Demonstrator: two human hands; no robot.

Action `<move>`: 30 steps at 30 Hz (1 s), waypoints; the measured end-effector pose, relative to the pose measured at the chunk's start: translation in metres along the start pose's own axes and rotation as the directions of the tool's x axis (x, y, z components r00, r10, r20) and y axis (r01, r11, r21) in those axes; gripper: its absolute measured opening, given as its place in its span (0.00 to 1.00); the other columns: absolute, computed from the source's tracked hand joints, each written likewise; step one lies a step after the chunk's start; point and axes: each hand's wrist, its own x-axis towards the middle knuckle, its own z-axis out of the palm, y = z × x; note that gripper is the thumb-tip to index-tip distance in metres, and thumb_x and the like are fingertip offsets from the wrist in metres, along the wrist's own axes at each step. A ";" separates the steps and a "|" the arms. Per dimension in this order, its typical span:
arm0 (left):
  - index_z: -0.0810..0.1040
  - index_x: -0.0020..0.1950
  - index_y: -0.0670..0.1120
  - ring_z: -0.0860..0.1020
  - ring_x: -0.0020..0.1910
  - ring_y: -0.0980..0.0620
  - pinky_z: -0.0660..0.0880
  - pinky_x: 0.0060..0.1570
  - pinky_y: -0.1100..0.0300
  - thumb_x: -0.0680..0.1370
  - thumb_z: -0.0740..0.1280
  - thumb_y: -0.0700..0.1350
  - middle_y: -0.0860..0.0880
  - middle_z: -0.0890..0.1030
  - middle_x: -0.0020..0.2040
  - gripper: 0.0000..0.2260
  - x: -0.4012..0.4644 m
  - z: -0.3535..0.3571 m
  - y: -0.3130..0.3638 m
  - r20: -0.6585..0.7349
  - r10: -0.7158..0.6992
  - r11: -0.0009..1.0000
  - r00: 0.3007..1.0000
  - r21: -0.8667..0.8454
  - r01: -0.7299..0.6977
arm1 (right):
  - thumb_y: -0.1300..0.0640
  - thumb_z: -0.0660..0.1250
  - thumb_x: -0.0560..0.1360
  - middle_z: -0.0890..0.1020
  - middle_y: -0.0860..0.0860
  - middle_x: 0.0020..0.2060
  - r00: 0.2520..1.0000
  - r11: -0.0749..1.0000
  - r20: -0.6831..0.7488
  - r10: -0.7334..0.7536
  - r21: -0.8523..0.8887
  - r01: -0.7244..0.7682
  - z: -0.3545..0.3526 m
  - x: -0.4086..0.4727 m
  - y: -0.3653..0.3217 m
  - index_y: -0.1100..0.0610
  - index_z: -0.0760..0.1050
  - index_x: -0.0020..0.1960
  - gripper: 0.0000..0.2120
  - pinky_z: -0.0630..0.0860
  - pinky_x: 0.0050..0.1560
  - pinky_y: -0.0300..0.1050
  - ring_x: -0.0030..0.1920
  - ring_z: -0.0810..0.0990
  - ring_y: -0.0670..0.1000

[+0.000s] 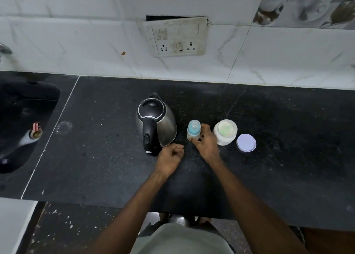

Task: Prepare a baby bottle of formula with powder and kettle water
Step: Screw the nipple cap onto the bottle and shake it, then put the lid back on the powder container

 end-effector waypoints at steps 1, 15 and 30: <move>0.82 0.50 0.58 0.83 0.52 0.52 0.79 0.66 0.42 0.80 0.70 0.37 0.51 0.85 0.47 0.13 0.000 0.000 0.001 0.003 -0.001 1.000 1.000 0.001 0.001 | 0.60 0.78 0.73 0.81 0.53 0.61 1.000 1.000 0.003 -0.004 -0.002 0.004 0.000 0.001 0.000 0.59 0.70 0.70 0.29 0.78 0.64 0.50 0.58 0.78 0.48; 0.82 0.53 0.52 0.83 0.51 0.49 0.80 0.63 0.43 0.81 0.70 0.35 0.47 0.85 0.49 0.10 0.007 0.006 0.010 0.024 0.023 1.000 0.999 -0.004 -0.023 | 0.58 0.78 0.73 0.82 0.53 0.62 0.997 0.999 0.079 -0.023 -0.027 0.026 -0.004 0.010 0.008 0.56 0.72 0.69 0.28 0.78 0.66 0.58 0.63 0.81 0.54; 0.82 0.57 0.45 0.84 0.50 0.47 0.83 0.58 0.45 0.81 0.69 0.35 0.45 0.85 0.48 0.08 -0.001 0.041 0.029 0.081 0.063 0.998 0.995 0.015 -0.064 | 0.66 0.72 0.77 0.75 0.56 0.72 0.986 0.995 0.165 -0.029 -0.084 0.044 -0.038 -0.030 0.004 0.57 0.66 0.79 0.33 0.74 0.73 0.55 0.71 0.76 0.54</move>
